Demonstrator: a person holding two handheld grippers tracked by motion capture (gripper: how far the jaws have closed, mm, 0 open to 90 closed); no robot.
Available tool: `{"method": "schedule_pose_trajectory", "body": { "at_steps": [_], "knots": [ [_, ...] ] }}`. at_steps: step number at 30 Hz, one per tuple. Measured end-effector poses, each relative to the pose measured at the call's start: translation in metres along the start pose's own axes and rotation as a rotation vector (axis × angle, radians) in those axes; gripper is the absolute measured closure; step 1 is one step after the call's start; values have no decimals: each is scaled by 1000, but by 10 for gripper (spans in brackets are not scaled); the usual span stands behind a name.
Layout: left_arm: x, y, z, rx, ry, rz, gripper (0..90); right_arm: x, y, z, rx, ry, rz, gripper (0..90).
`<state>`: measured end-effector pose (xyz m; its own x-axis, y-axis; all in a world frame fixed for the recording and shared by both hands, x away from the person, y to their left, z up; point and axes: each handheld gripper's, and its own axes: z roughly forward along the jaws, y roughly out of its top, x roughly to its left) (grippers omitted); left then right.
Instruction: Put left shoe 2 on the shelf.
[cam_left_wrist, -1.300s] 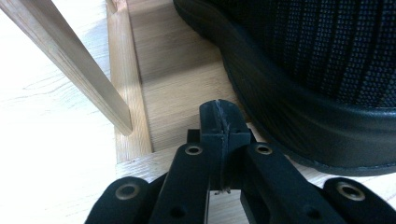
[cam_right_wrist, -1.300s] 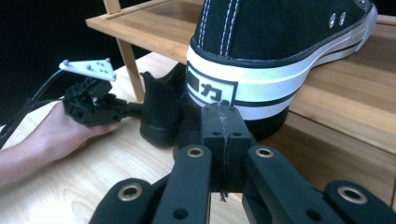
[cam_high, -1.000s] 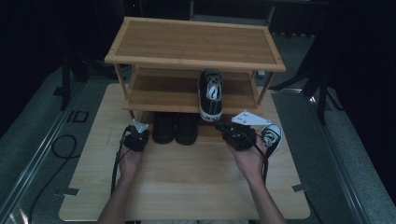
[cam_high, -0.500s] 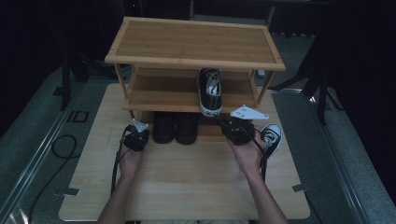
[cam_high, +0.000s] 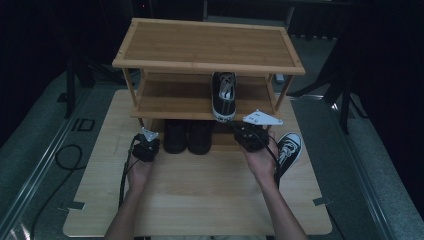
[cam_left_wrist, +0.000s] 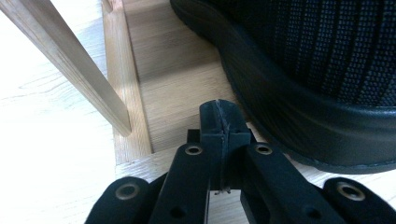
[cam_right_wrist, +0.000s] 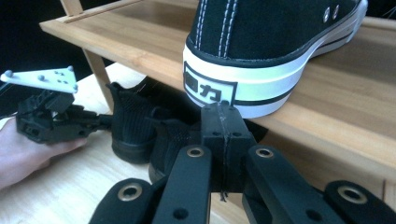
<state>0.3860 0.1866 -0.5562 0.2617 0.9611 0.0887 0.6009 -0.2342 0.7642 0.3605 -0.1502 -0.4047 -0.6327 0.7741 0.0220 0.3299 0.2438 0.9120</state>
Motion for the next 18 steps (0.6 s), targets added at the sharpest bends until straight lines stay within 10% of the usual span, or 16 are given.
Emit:
{"method": "schedule_pose_trajectory", "body": {
  "at_steps": [18],
  "knots": [
    [0, 0, 0, 0, -3, -7, 900, -4, 3, 13, 6, -17, 8, 900]
  ]
}}
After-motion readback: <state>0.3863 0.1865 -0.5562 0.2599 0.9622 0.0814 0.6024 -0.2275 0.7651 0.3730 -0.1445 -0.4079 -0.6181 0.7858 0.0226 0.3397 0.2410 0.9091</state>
